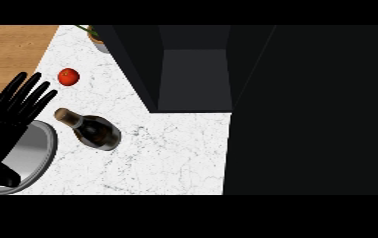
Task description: Pick up the wine, place it into the cabinet and close the cabinet
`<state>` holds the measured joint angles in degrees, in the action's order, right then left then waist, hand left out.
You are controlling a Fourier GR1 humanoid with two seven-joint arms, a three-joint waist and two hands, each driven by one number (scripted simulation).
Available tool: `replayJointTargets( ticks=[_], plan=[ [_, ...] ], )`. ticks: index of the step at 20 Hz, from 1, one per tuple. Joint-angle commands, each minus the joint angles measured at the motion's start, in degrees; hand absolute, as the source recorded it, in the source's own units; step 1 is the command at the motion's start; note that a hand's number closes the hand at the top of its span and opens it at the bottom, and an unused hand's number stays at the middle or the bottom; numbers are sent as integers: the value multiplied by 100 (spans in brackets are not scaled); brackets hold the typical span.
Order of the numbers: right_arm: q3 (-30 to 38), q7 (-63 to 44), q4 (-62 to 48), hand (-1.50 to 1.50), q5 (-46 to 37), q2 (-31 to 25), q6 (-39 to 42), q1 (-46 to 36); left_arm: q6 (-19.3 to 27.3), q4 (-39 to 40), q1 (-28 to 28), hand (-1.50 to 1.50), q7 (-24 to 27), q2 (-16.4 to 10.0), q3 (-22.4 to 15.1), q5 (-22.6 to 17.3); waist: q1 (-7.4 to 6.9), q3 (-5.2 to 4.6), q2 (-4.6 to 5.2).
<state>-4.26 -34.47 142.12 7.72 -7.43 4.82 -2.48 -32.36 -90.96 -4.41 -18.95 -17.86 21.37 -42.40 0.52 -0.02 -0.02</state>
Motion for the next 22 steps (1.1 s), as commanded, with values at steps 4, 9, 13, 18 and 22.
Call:
replayJointTargets(
  ticks=[4, 9, 13, 18, 22],
  plan=[
    [-9, -451, 742, -150, 318, 113, -163, 4, -340, 681, 101, -150, 942, 180, 88, 878, -27, 0, -4],
    [-45, -208, 587, -150, 277, 192, -74, 93, -457, 1652, -496, -150, 1455, 119, 88, 1257, -1, 1, 4],
    [-267, -755, 879, -150, 34, 182, -307, -270, -757, 2465, -721, -150, 1922, -61, 200, 1509, 23, -7, 7],
    [247, -420, 502, -150, 505, 116, -102, -236, -775, 2510, -532, -150, 2368, 284, -155, 2064, -6, 1, 5],
    [250, -617, 677, -150, 561, 62, -71, -252, -1018, 3012, -631, -150, 2759, 186, -132, 2205, -11, -1, 3]
  ],
)
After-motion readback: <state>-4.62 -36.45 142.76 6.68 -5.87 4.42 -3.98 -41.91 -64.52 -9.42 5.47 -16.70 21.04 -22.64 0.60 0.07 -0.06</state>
